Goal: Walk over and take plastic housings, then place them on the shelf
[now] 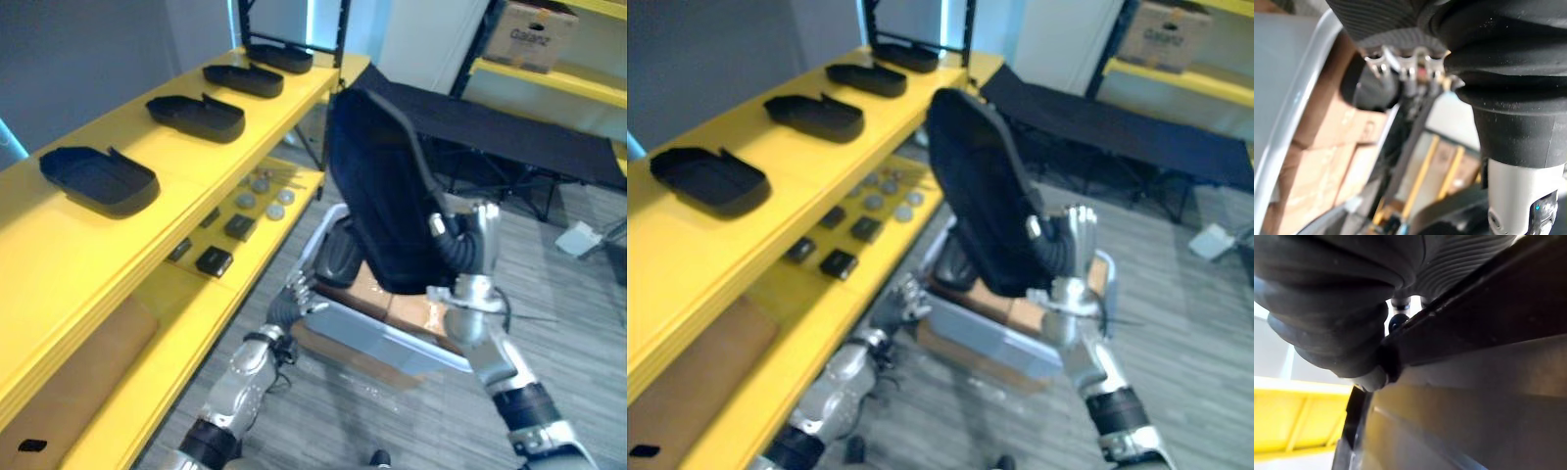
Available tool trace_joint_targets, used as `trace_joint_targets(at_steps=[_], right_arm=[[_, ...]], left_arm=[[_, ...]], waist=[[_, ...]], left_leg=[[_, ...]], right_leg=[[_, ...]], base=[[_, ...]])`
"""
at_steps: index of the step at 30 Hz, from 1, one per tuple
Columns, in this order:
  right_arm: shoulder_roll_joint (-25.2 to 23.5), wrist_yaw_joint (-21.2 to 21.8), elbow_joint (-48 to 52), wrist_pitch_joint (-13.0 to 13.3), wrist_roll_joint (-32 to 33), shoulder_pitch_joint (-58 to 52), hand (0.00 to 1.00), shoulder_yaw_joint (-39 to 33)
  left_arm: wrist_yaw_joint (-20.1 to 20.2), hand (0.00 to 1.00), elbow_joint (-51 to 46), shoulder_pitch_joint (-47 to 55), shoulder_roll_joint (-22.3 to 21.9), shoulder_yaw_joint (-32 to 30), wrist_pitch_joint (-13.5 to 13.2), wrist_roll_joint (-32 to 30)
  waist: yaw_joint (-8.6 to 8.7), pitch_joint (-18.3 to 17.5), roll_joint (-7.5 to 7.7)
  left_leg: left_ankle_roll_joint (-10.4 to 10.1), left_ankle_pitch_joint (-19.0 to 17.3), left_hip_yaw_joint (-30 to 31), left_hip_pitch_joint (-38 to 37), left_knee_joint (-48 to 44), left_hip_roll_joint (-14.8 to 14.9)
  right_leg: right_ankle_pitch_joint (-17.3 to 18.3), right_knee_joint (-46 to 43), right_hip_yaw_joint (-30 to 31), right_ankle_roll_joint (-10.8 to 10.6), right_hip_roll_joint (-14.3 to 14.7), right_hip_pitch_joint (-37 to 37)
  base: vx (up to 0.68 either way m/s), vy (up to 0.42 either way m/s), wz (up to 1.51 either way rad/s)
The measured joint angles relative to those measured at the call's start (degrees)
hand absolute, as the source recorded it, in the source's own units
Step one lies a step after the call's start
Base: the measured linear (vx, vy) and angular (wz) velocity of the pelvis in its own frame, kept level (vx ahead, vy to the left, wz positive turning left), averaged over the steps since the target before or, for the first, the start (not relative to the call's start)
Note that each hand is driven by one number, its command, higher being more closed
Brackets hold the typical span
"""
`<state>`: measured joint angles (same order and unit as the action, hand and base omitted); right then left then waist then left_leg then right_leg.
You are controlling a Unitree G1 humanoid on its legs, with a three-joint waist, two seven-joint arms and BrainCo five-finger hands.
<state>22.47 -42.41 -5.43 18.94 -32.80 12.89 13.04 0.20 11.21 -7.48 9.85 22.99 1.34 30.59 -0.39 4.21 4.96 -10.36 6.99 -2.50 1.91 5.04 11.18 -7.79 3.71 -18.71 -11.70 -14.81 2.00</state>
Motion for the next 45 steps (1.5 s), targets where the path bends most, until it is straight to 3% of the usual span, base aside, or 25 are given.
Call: trace_joint_targets(at_steps=[9, 17, 18, 24, 30, 36, 41, 42, 45], right_arm=[[-3.40, 0.10, -5.35, 0.88, -0.08, -0.95, 1.00, 6.46], [-6.75, -0.06, -9.41, 1.01, 0.27, -1.05, 1.00, 9.03], [-7.15, -0.20, -10.20, 1.01, 0.48, -1.05, 1.00, 9.46], [-8.32, -1.39, -12.02, 1.05, 0.58, -1.54, 1.00, 11.46], [-10.69, -1.86, -13.16, 1.24, 3.54, -1.83, 1.00, 14.22], [-12.28, -3.11, -13.58, 1.17, 5.28, -1.86, 1.00, 15.21], [-12.97, -4.05, -13.67, 1.19, 6.40, -1.88, 1.00, 15.22], [-13.04, -4.05, -13.66, 1.34, 6.87, -1.88, 0.00, 15.23], [-13.15, -4.05, -13.64, 2.45, 7.35, -1.87, 0.00, 15.33]], left_arm=[[0.51, 0.00, 1.89, -2.63, -1.54, 4.82, 0.05, -0.09], [-1.85, 0.00, 4.06, -3.46, -1.71, 4.57, 0.08, 1.12], [-2.58, 1.00, 4.23, -3.46, -1.67, 4.48, 0.08, 1.16], [-7.20, 1.00, 4.84, -3.57, -1.71, 4.32, 0.07, 3.68], [-10.87, 1.00, 5.97, -4.26, -3.60, 1.64, -1.47, 14.60], [-10.70, 1.00, 8.40, -5.46, -4.35, 0.50, -2.36, 23.36], [-7.27, 1.00, 10.93, -6.13, -5.88, -0.37, -3.20, 27.48], [-6.91, 1.00, 11.00, -6.13, -5.88, -0.32, -3.42, 27.55], [-5.72, 1.00, 11.61, -6.13, -5.88, -0.03, -4.51, 28.54]], waist=[[-0.03, -1.67, -0.41], [-0.45, -1.87, -0.68], [-0.47, -1.88, -0.68], [-0.53, -1.88, -0.67], [-0.62, -1.90, -0.68], [-0.66, -1.97, -0.58], [-0.66, -2.06, -0.46], [-0.65, -2.06, -0.46], [-0.64, -2.06, -0.45]], left_leg=[[-0.34, 0.20, -0.21, 0.01, -0.04, -0.03], [-0.39, 0.23, 0.22, 0.13, -0.04, -0.09], [-0.39, 0.23, 0.26, 0.15, -0.04, -0.10], [-0.42, 0.25, 0.44, 0.21, -0.07, -0.20], [-0.43, 0.26, 1.20, 0.19, -0.09, -0.27], [-0.51, 0.32, 1.91, 0.16, -0.08, -0.31], [-0.54, 0.34, 1.99, 0.15, -0.06, -0.30], [-0.55, 0.34, 1.99, 0.15, -0.07, -0.30], [-0.59, 0.36, 1.99, 0.14, -0.08, -0.30]], right_leg=[[-0.41, 0.29, 0.06, -0.01, -0.01, 0.00], [-0.39, 0.30, -0.20, -0.02, -0.03, 0.17], [-0.39, 0.31, -0.23, -0.02, -0.04, 0.17], [-0.39, 0.41, -0.46, -0.02, -0.11, 0.33], [-0.39, 0.79, -1.57, -0.01, -0.09, 1.29], [-0.25, 0.79, -2.08, 0.18, -0.03, 1.90], [-0.11, 0.79, -2.42, 0.38, -0.04, 1.98], [-0.11, 0.79, -2.44, 0.38, -0.05, 1.98], [-0.12, 0.79, -2.50, 0.38, -0.05, 2.01]], base=[[0.00, 0.000, 0.00], [0.00, 0.001, 0.01], [0.00, 0.000, 0.00], [0.00, 0.000, 0.00], [0.00, 0.002, 0.07], [0.00, 0.005, 0.05], [0.00, 0.000, 0.00], [0.00, 0.000, 0.00], [0.00, 0.000, 0.00]])
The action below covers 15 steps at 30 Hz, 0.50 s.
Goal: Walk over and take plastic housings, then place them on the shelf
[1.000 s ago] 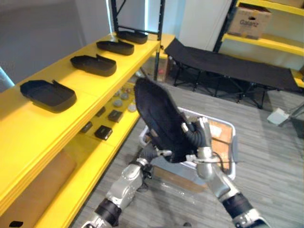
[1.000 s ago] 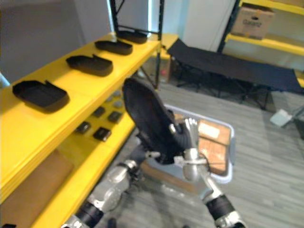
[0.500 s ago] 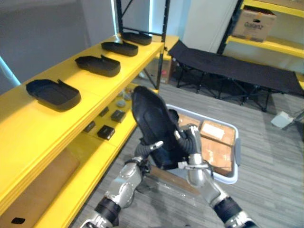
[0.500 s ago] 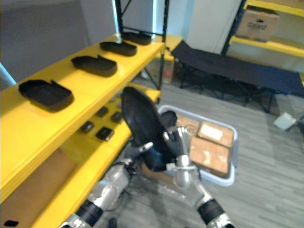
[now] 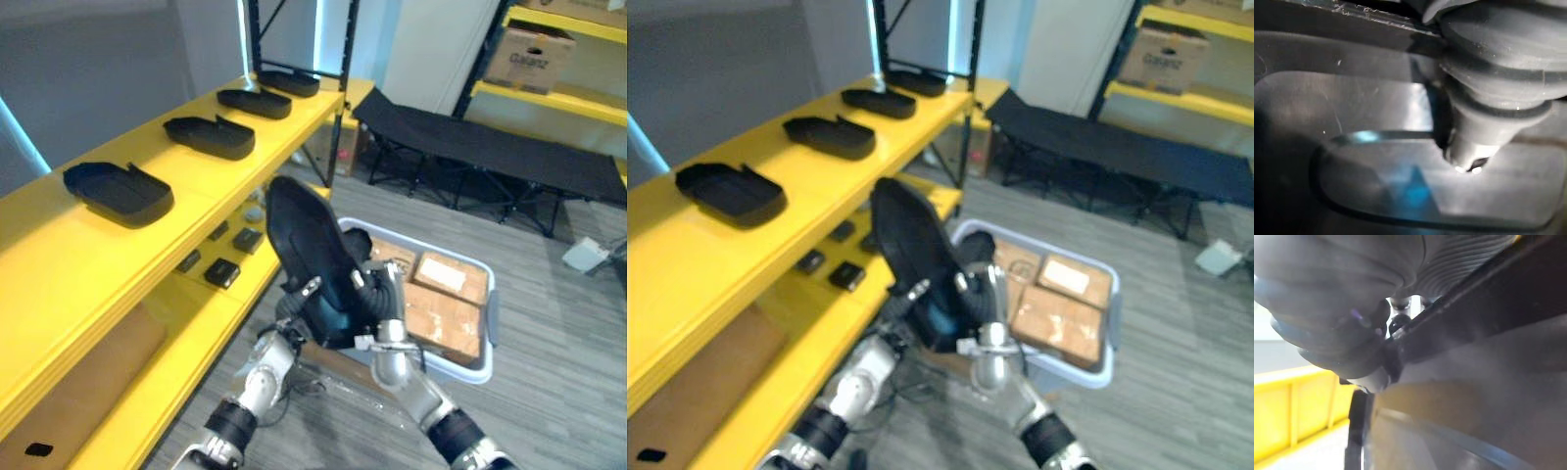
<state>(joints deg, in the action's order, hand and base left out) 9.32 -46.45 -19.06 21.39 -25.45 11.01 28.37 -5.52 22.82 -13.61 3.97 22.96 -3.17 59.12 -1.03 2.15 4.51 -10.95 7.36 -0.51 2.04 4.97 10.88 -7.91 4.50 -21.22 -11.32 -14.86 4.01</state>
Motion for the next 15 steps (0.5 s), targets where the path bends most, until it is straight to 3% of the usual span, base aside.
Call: trace_joint_targets(at_steps=[3, 5, 7, 10, 13, 15], right_arm=[[-0.38, 0.18, 0.16, 0.34, 0.97, 0.00, 0.00, 0.02], [-0.41, 0.17, 0.12, 0.33, 2.32, -0.09, 0.00, 0.28], [-0.36, 0.34, 0.14, 0.33, 4.56, -1.26, 0.00, 0.28], [-0.08, 1.90, 0.87, 0.40, 7.32, -3.61, 0.00, -0.17], [-0.01, 3.21, 4.05, 1.39, 9.66, -6.05, 0.00, -0.87], [-0.05, 7.60, 7.84, 4.28, 14.83, -7.84, 0.00, -1.62]], left_arm=[[0.75, 1.00, 0.37, 0.00, 0.00, 0.32, -0.66, 1.16], [0.56, 1.00, 0.36, 0.00, -0.03, 0.35, -3.06, -2.18], [-1.59, 1.00, -0.86, 0.01, 0.00, -0.67, -6.66, -11.30], [-5.87, 1.00, -5.98, 0.07, -0.01, -3.89, -9.55, -23.69], [-7.66, 1.00, -12.93, 0.81, 0.12, -6.21, -11.77, -32.55], [-9.61, 1.00, -19.92, 2.31, 0.11, -7.64, -13.76, -39.64]], waist=[[-0.01, 0.00, 0.01], [-0.01, 0.00, 0.01], [-0.07, 0.00, 0.01], [-0.17, 0.00, 0.00], [-0.05, -0.01, -0.04], [0.03, -0.10, -0.25]], left_leg=[[0.00, 0.00, 0.01, -0.01, -0.01, 0.00], [0.00, 0.00, 0.00, 0.00, -0.01, 0.00], [0.00, -0.01, 0.00, -0.02, -0.01, 0.00], [0.01, -0.01, -0.01, -0.05, -0.02, 0.01], [0.00, -0.03, -0.12, -0.17, -0.21, 0.01], [-0.08, -0.16, -0.63, -0.67, -0.22, 0.01]], right_leg=[[-0.01, 0.00, -0.11, -0.01, -0.01, 0.04], [-0.01, 0.00, -0.12, -0.01, -0.02, 0.04], [-0.01, 0.00, -0.13, -0.01, -0.02, 0.08], [-0.01, 0.00, -0.10, -0.02, 0.00, 0.08], [0.02, -0.01, -0.06, 0.04, 0.02, 0.05], [0.06, -0.09, 0.54, 0.09, 0.00, 0.04]], base=[[0.00, 0.000, 0.00], [0.00, 0.000, 0.00], [0.00, 0.000, 0.00], [0.00, 0.000, 0.00], [0.00, 0.001, -0.01], [0.00, 0.000, -0.11]])
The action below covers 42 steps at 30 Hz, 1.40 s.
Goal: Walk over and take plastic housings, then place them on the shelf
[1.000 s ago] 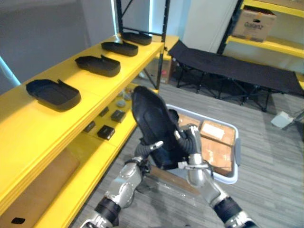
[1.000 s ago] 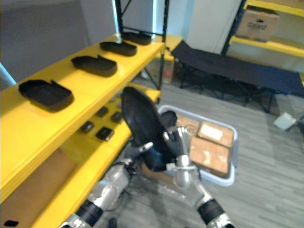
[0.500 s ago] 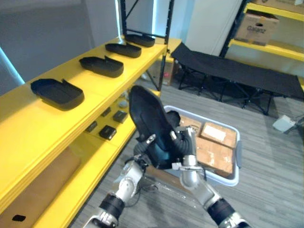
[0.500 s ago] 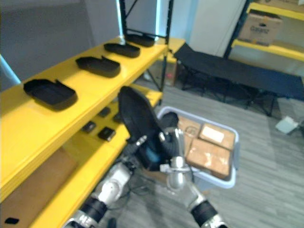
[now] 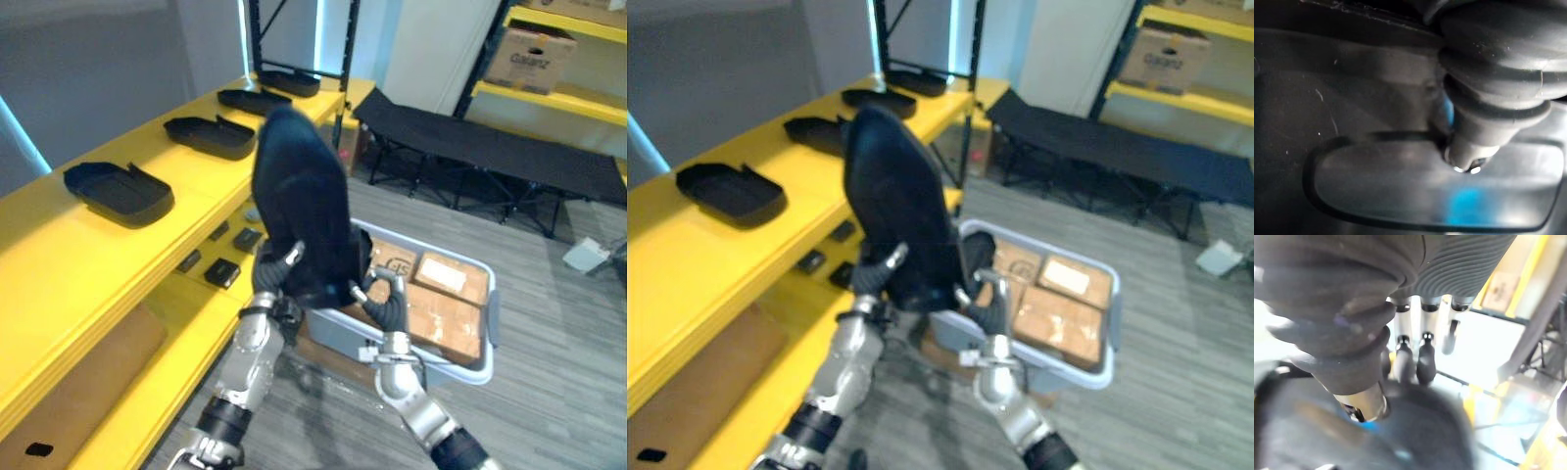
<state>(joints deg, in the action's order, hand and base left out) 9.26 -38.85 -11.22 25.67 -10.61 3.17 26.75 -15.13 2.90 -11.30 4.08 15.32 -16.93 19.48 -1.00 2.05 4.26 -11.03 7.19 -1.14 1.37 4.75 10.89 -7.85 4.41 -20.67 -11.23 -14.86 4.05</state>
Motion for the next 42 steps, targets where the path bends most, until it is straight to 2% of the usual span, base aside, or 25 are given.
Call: trace_joint_targets(at_steps=[1, 4, 8, 10, 12, 15, 16, 19, 21, 23, 25, 27, 28, 30, 31, 33, 34, 38, 40, 42], right_arm=[[-0.12, 1.15, 0.66, 0.78, 1.21, -0.24, 0.00, -0.35], [-0.19, 6.71, 4.90, 4.97, 9.26, -0.80, 0.00, -4.74], [-0.13, 9.31, 8.99, 6.73, 14.95, -2.32, 0.00, -10.15], [-0.17, 10.16, 10.35, 6.95, 17.83, -4.30, 0.00, -13.12], [-0.62, 9.99, 10.39, 5.81, 19.04, -6.02, 0.00, -15.45], [-1.73, 10.39, 10.22, 0.92, 20.26, -10.25, 0.00, -19.90], [-2.24, 11.69, 9.48, -1.15, 22.49, -12.30, 0.00, -21.50], [-3.01, 15.96, 5.39, -4.08, 25.73, -16.98, 0.00, -25.60], [-3.18, 17.84, 5.32, -4.16, 26.40, -18.65, 0.00, -26.54], [-3.16, 22.75, 5.31, -4.03, 27.79, -19.41, 0.00, -26.76], [-3.15, 25.69, 5.31, -3.91, 28.37, -18.95, 0.00, -26.40], [-3.02, 29.72, 5.27, -3.75, 30.24, -17.34, 0.00, -24.74], [-2.95, 30.57, 5.18, -3.62, 30.32, -16.81, 0.00, -24.00], [-2.12, 34.67, 3.23, -3.46, 30.55, -13.82, 0.00, -19.70], [-2.09, 35.78, 2.53, -3.46, 30.50, -12.86, 0.00, -18.14], [-1.31, 37.78, 0.60, -3.45, 29.03, -9.06, 0.00, -11.64], [-1.28, 37.85, 0.28, -3.46, 28.09, -8.20, 0.00, -10.53], [-1.25, 35.60, -1.52, -3.90, 22.77, -2.75, 0.00, -4.95], [-1.50, 33.04, -1.52, -4.59, 22.74, -1.16, 0.00, -5.27], [-1.49, 31.03, -1.50, -5.73, 22.67, -0.41, 0.00, -5.39]], left_arm=[[-0.23, 1.00, -1.08, 0.39, 0.00, -0.52, -0.47, -1.39], [-2.41, 1.00, -2.55, 2.97, 0.02, -1.71, -1.95, -10.66], [-3.82, 1.00, -2.62, 6.11, 0.34, -1.84, -1.92, -17.05], [-4.81, 1.00, -2.68, 6.48, 1.43, -2.78, -1.81, -19.93], [-5.27, 1.00, -3.41, 6.89, 1.98, -4.16, -1.80, -20.65], [-6.33, 1.00, -5.34, 8.15, 2.23, -5.83, -1.79, -20.53], [-6.52, 1.00, -6.06, 9.08, 2.23, -6.07, -1.67, -20.30], [-6.60, 1.00, -7.46, 12.17, 1.86, -6.19, -1.34, -19.31], [-6.74, 1.00, -7.46, 13.06, 1.81, -6.30, -1.12, -19.31], [-6.82, 1.00, -7.53, 14.83, 1.83, -6.88, -1.00, -19.52], [-6.82, 1.00, -8.46, 16.04, 1.86, -7.64, -0.67, -19.97], [-6.89, 1.00, -12.37, 17.89, 2.35, -9.11, -0.18, -20.51], [-6.90, 1.00, -13.51, 18.21, 2.32, -9.72, -0.06, -20.59], [-7.30, 1.00, -16.82, 18.52, 2.25, -12.41, 0.50, -20.54], [-7.42, 1.00, -17.79, 18.82, 2.25, -13.18, 0.82, -20.49], [-7.55, 1.00, -21.06, 21.15, 2.12, -16.48, 0.87, -19.70], [-7.73, 1.00, -21.60, 21.92, 2.02, -17.32, 0.87, -19.40], [-8.40, 1.00, -22.37, 27.63, 0.87, -23.34, 0.60, -18.39], [-8.46, 1.00, -22.85, 30.03, -0.71, -26.72, 0.31, -16.20], [-8.31, 1.00, -24.03, 32.04, -2.11, -29.09, 0.24, -14.26]], waist=[[-0.02, -0.02, -0.10], [0.51, -1.03, -1.80], [0.60, -1.73, -3.14], [1.58, -1.71, -3.33], [2.10, -1.71, -3.33], [2.22, -1.63, -3.46], [2.65, -1.63, -3.47], [3.52, -1.49, -3.70], [3.61, -1.40, -3.84], [4.07, -1.32, -3.97], [3.99, -1.26, -4.04], [2.91, -1.09, -4.30], [2.92, -1.03, -4.40], [0.86, -0.50, -4.71], [0.42, -0.51, -4.77], [-1.77, -0.24, -4.88], [-2.50, -0.14, -4.78], [-7.70, 0.93, -3.85], [-9.12, 1.25, -3.29], [-9.41, 1.41, -3.02]], left_leg=[[-0.04, -0.13, -0.38, -0.34, 0.00, 0.03], [-0.24, -0.47, -1.21, -0.94, 0.16, 0.14], [-0.19, -1.06, -2.41, -1.32, 0.22, 0.26], [-0.18, -1.02, -2.57, -1.33, 0.21, 0.30], [-0.23, -1.04, -2.88, -1.33, 0.20, 0.32], [-0.43, -1.27, -4.42, -1.32, 0.00, 0.38], [-0.47, -1.29, -4.41, -1.36, -0.01, 0.40], [-0.63, -1.52, -4.57, -1.33, -0.01, 0.41], [-0.62, -1.64, -4.65, -1.33, -0.01, 0.41], [-0.57, -1.75, -4.62, -1.32, -0.01, 0.41], [-0.57, -1.77, -4.31, -1.26, 0.00, 0.40], [-0.45, -1.83, -2.95, -0.72, -0.01, 0.28], [-0.44, -1.80, -2.04, -0.27, -0.01, 0.17], [-0.56, -1.29, 0.96, 0.25, -0.02, -0.10], [-0.51, -1.22, 2.06, 0.59, -0.03, -0.22], [-0.52, -0.61, 6.14, 2.01, -0.04, -0.81], [-0.53, -0.54, 7.16, 2.29, -0.03, -1.00], [-0.47, -0.38, 12.44, 2.92, -0.04, -2.32], [-0.47, -0.38, 13.74, 2.95, -0.05, -2.60], [-0.47, -0.39, 13.73, 2.87, -0.05, -2.58]], right_leg=[[0.03, -0.05, 0.35, 0.03, -0.02, 0.00], [0.15, -0.12, 0.83, 0.10, -0.05, -0.20], [0.36, -0.11, 1.93, 0.00, -0.03, -0.93], [0.37, -0.08, 2.01, 0.01, 0.00, -1.07], [0.36, -0.07, 2.27, 0.05, 0.00, -1.36], [0.18, -0.07, 3.68, 0.23, -0.02, -2.35], [0.16, -0.07, 3.67, 0.24, 0.00, -2.33], [0.15, 0.00, 3.68, 0.19, 0.00, -2.40], [0.18, 0.06, 3.68, 0.18, 0.00, -2.40], [0.36, 0.07, 3.61, 0.07, -0.01, -2.32], [0.62, 0.07, 3.31, -0.11, -0.02, -2.05], [0.87, 0.07, 1.79, -0.19, -0.11, -1.50], [1.04, 0.07, 0.93, -0.28, -0.15, -1.12], [1.45, 0.02, -2.31, -0.28, -0.20, 0.90], [1.61, -0.01, -3.33, -0.29, -0.20, 1.36], [2.43, -0.23, -7.80, -0.83, -0.19, 3.28], [2.74, -0.27, -8.96, -0.87, -0.18, 3.84], [4.34, -1.23, -14.39, -1.67, -0.33, 7.36], [5.30, -2.09, -15.71, -1.77, -0.44, 8.11], [5.66, -2.48, -15.72, -1.55, -0.49, 8.10]], base=[[0.00, 0.005, -0.20], [-0.01, 0.009, -0.13], [-0.01, 0.010, -0.15], [0.01, 0.010, -0.05], [0.01, 0.010, -0.09], [0.04, 0.021, -0.20], [0.05, 0.008, -0.03], [0.03, 0.003, -0.01], [0.00, 0.000, 0.00], [0.00, 0.000, 0.00], [-0.01, 0.005, 0.08], [-0.01, 0.004, 0.27], [-0.01, 0.000, 0.56], [0.00, -0.004, 0.67], [0.00, -0.010, 0.75], [0.01, -0.022, 0.90], [0.03, -0.035, 0.89], [0.04, -0.038, 0.67], [0.05, -0.041, 0.36], [0.02, -0.022, 0.07]])
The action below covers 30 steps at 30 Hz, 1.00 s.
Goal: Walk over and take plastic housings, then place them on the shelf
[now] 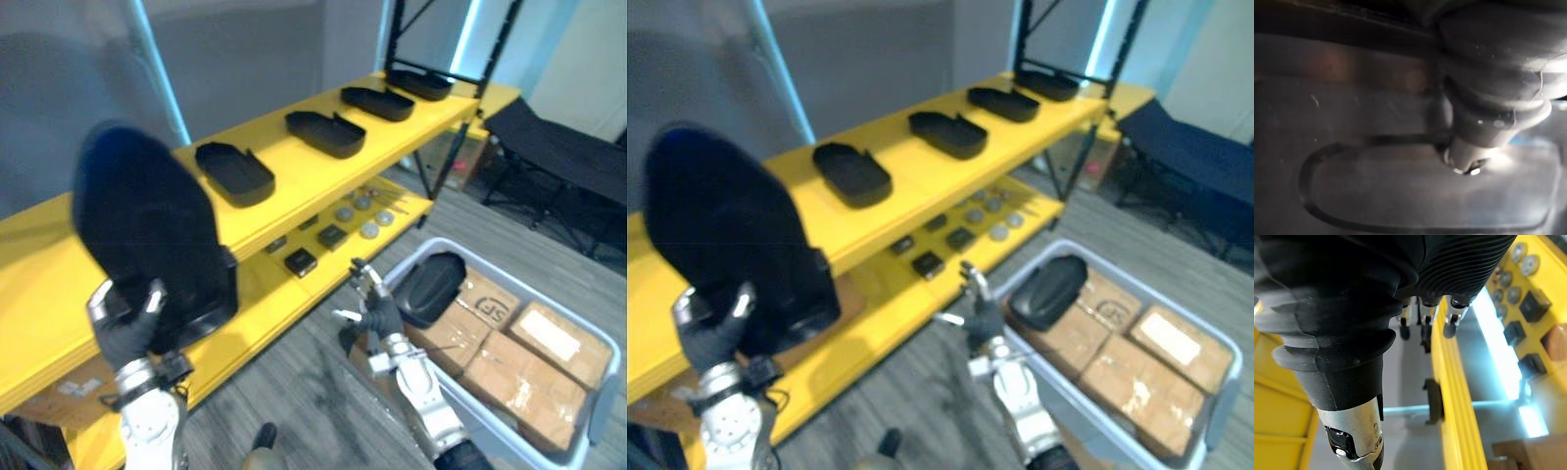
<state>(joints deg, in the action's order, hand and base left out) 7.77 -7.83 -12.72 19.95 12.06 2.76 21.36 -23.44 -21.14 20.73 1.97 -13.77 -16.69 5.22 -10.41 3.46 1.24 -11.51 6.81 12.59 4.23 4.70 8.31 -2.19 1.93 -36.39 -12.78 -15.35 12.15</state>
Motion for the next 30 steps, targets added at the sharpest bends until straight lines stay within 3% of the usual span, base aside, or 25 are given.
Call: trace_joint_targets(at_steps=[4, 8, 10, 12, 14, 18, 20, 23, 24, 25, 27, 30], right_arm=[[0.14, -0.95, -0.01, -2.88, 0.05, -0.54, 0.00, -0.64], [0.08, 0.25, 0.44, -3.20, -0.23, -2.30, 0.00, -1.17], [0.16, 1.50, 2.26, -4.48, -1.16, -4.24, 0.00, -2.30], [0.44, 1.51, 3.85, -5.18, -1.96, -7.02, 0.00, -3.92], [0.66, 1.42, 4.43, -5.36, -2.96, -8.54, 0.00, -5.01], [0.15, 2.06, 5.70, -4.62, -1.90, -9.07, 0.00, -6.85], [-0.01, 2.72, 5.72, -3.80, -1.61, -9.73, 0.00, -9.17], [0.01, 2.42, 6.09, -2.16, -1.55, -11.56, 0.00, -11.13], [0.11, 2.39, 6.59, -1.74, -1.42, -12.56, 0.00, -11.73], [0.09, 2.41, 7.13, -1.31, -1.26, -13.28, 0.00, -12.23], [0.11, 2.50, 6.99, -1.14, -1.28, -13.17, 0.00, -12.46], [0.03, 3.37, 6.92, -1.14, -2.48, -12.32, 0.00, -12.12]], left_arm=[[0.25, 1.00, -2.25, 2.04, -2.23, -2.03, -0.30, 0.73], [0.62, 1.00, -2.71, 2.88, -2.81, -3.20, -0.81, 0.90], [0.78, 1.00, -2.71, 2.19, -2.57, -3.12, -0.93, 1.02], [1.23, 1.00, -2.65, 0.58, -2.54, -2.91, -1.69, 1.61], [1.17, 1.00, -2.66, 0.48, -2.53, -2.34, -2.20, 3.13], [1.10, 1.00, -2.67, 0.41, -2.41, -2.13, -2.32, 3.21], [2.02, 1.00, -2.68, -0.75, -2.27, -0.68, -2.31, 2.62], [4.30, 1.00, -2.46, -2.37, -0.23, 1.08, -2.31, 2.23], [5.52, 1.00, -2.20, -3.49, 1.62, 2.53, -2.30, 2.16], [6.68, 1.00, -1.60, -5.53, 3.72, 4.02, -2.29, 2.20], [7.97, 1.00, 1.33, -9.06, 5.36, 5.97, -2.05, 2.19], [8.09, 1.00, 2.34, -9.17, 5.17, 6.73, -1.47, 2.16]], waist=[[0.19, 0.73, -0.66], [0.33, 1.31, -0.98], [1.04, 2.36, -0.51], [1.89, 3.85, -0.02], [1.63, 4.23, 0.17], [1.75, 5.34, 0.34], [2.80, 5.67, 0.43], [4.17, 5.68, 0.44], [5.29, 5.70, 0.22], [6.04, 5.73, 0.31], [6.65, 5.93, 0.35], [6.60, 6.41, -0.44]], left_leg=[[0.21, -0.23, -0.91, -1.28, -0.01, 0.20], [1.63, -1.13, -2.11, -1.97, -1.30, 0.38], [2.35, -1.35, -4.16, 0.56, -4.78, -0.18], [4.36, 0.50, -9.96, 2.24, -5.62, 0.44], [2.87, 2.06, -10.06, 2.22, -3.99, 0.18], [3.60, 3.35, -10.33, 3.37, -2.81, -0.99], [4.48, 4.10, -10.00, 3.85, -2.25, -1.82], [4.25, 5.64, -7.90, 4.20, -1.01, -3.18], [4.27, 6.21, -5.66, 4.95, -0.98, -3.98], [4.35, 7.23, -3.97, 5.67, -0.49, -4.72], [4.51, 8.65, -3.45, 6.20, -0.28, -5.59], [5.11, 9.98, -5.93, 5.84, -0.51, -4.44]], right_leg=[[1.43, -2.04, 1.10, 0.26, -0.64, -0.27], [2.13, -2.67, 1.86, 0.43, -0.68, 0.11], [2.32, -2.69, -0.73, 0.34, -0.62, 1.44], [2.89, -3.30, -5.79, -0.18, -0.62, 3.97], [3.05, -3.61, -7.36, -0.33, -0.83, 4.41], [4.11, -4.49, -7.95, -0.16, -1.74, 3.93], [6.90, -6.11, -4.95, 0.56, -1.72, 3.33], [12.66, -10.62, 3.39, 2.63, -1.04, 1.03], [15.17, -12.17, 7.71, 5.12, -0.05, 0.42], [17.02, -13.51, 12.51, 6.18, 0.66, -0.30], [18.29, -15.09, 13.21, 4.41, 0.72, 0.09], [18.30, -15.08, 13.11, 4.15, 2.60, 1.33]], base=[[-0.01, -0.010, -0.10], [-0.03, -0.001, -0.09], [-0.06, 0.004, 0.63], [-0.07, 0.003, 1.09], [-0.04, 0.024, 0.56], [-0.04, 0.040, 0.32], [-0.06, 0.011, 0.49], [-0.05, -0.054, 0.54], [-0.05, -0.083, 0.96], [-0.05, -0.079, 1.01], [-0.05, -0.056, 0.79], [-0.07, -0.041, 0.30]])
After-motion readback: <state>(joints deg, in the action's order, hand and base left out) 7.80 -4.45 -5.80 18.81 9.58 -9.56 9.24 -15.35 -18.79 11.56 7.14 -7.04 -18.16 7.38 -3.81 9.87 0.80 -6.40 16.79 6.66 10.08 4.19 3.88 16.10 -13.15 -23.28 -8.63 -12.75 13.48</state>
